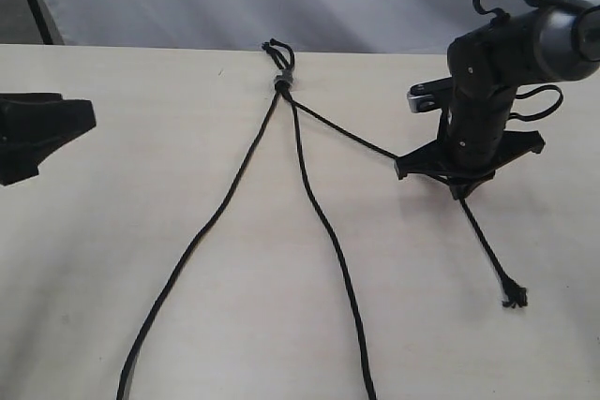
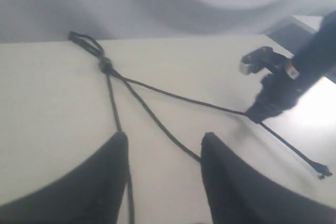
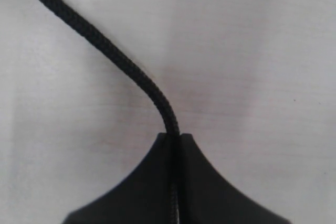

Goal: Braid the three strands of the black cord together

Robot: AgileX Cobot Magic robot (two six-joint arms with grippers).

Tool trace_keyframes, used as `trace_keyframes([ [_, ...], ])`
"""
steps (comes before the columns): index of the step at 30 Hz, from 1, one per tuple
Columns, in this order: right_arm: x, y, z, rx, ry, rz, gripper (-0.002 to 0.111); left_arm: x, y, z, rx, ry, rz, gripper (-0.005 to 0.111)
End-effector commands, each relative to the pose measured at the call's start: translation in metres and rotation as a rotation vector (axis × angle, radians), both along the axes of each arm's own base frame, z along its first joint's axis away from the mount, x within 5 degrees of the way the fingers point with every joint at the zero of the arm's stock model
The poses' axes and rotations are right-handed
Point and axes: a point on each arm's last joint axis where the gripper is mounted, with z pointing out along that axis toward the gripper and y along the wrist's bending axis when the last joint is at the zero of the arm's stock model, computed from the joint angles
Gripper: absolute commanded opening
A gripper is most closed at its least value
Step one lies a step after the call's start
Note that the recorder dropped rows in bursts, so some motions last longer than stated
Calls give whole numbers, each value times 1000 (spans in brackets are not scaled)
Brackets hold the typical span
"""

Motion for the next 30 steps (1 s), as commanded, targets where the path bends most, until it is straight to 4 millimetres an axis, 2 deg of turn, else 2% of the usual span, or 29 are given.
trace_keyframes([
  [1,-1,-4,1,-15,4,-9,0,12,-9,-8,-11,64,-114,34],
  [5,-1,-4,1,-15,4,-9,0,20,-28,-14,11,94,-206,30],
  [8,-1,-4,1,-15,4,-9,0,33,-45,-14,74,119,-189,30],
  [15,0,-3,0,-9,2,-11,0,54,-96,-17,243,159,-203,30],
  [20,-1,-4,1,-15,-2,-42,0,73,-121,-19,297,166,-191,30],
  [22,0,-7,1,-36,-19,-90,6,81,-127,-22,299,184,-181,34],
  [28,2,-8,3,-45,-35,-110,46,93,-135,-39,302,243,-186,60],
  [30,2,-8,9,-51,-11,-108,51,93,-137,-44,298,256,-212,67],
])
